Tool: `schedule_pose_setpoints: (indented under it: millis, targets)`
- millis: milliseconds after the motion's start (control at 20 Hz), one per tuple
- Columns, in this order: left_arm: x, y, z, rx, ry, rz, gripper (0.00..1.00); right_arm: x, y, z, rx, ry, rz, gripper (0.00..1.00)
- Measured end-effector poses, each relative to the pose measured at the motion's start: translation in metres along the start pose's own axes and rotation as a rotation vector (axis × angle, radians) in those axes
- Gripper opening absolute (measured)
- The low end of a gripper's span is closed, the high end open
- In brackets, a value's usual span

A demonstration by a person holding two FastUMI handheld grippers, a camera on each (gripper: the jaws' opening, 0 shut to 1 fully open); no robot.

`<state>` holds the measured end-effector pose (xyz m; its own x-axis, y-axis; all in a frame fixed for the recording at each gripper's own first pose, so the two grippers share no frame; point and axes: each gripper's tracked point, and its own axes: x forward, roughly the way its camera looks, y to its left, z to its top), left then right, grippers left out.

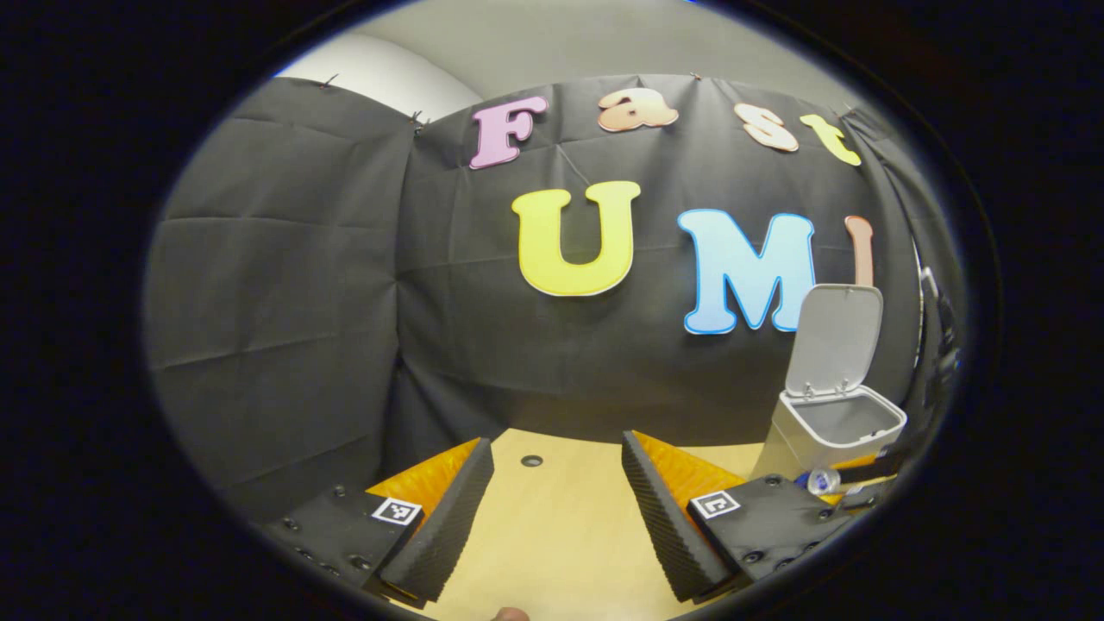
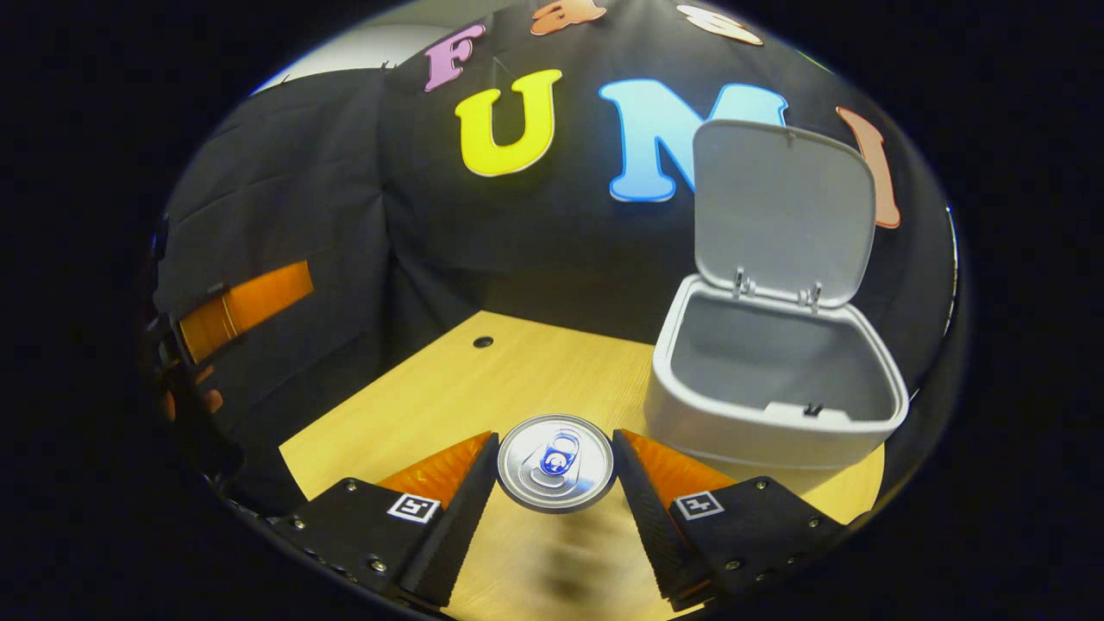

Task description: Press the lid of the desktop garbage bin to open it, pick up the crumpled paper on the desktop and throw it into the bin, then pick up the pop can on the desktop and drop it into the bin, and finally close the garbage bin lid.

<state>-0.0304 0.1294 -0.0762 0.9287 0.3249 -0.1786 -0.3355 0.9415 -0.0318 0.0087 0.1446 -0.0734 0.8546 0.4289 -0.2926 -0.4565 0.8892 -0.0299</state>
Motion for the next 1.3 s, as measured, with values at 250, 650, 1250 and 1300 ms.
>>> schedule_pose_setpoints:
  millis: [250, 650, 1250, 1300]
  targets:
    - [0.004, -0.006, -0.004, -0.027, 0.011, -0.009, 1.00, -0.015, -0.027, 0.084, 0.030, -0.172, -0.025, 0.83]
    - [0.011, 0.001, -0.007, -0.060, 0.021, 0.001, 0.95, -0.023, -0.094, 0.113, 0.089, -0.235, -0.144, 0.83]
    - [0.018, 0.002, -0.012, -0.052, 0.039, 0.009, 1.00, 0.029, -0.175, 0.030, 0.212, 0.095, -0.243, 0.83]
    - [0.017, 0.003, -0.012, -0.048, 0.039, 0.013, 1.00, 0.035, -0.178, 0.026, 0.219, 0.115, -0.244, 0.83]
